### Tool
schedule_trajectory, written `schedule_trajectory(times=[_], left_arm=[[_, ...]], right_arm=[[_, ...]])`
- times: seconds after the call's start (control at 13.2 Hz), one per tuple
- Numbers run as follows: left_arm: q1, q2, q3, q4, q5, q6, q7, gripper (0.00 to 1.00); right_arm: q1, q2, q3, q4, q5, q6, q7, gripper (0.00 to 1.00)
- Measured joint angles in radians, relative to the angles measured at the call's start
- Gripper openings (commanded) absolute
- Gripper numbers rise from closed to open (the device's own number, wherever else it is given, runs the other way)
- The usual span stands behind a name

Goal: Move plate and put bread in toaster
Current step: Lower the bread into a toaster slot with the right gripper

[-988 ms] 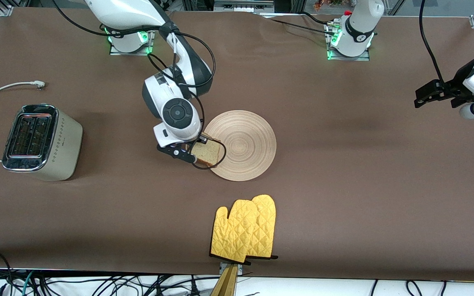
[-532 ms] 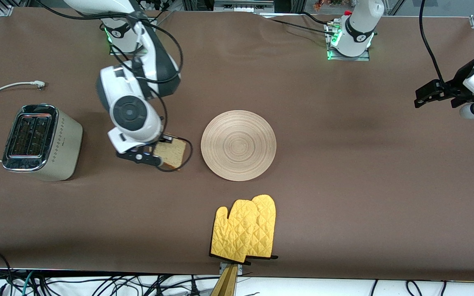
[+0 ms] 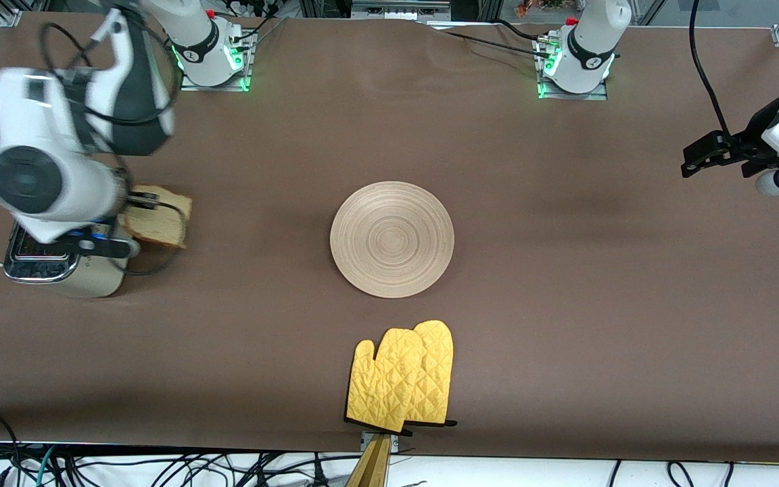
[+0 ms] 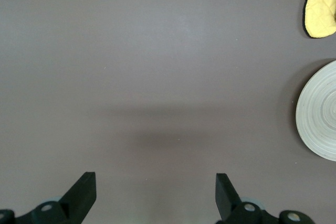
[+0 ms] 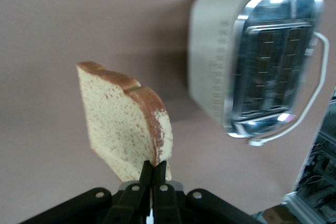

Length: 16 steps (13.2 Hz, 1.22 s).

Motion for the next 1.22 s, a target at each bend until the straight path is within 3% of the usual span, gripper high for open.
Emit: schedule_trajectory(times=[0.15,0.38,1.22], left_arm=[[0.000,0.000,0.000,0.000,0.000,0.000,0.000,1.00],[0.000,0.000,0.001,0.000,0.000,0.000,0.000,1.00],[0.001,0.000,0.002,0.000,0.000,0.000,0.000,1.00]], right_arm=[[-0.005,-0.011,-0.111,-0.001,-0.032,-0.014,-0.148,0.00],[-0.021,-0.006,-0.181,-0.008,-0.107,0.002,-0.253,0.00],[-0.135,0.088,-0.187,-0.015,-0.128,0.157,-0.354,0.00]])
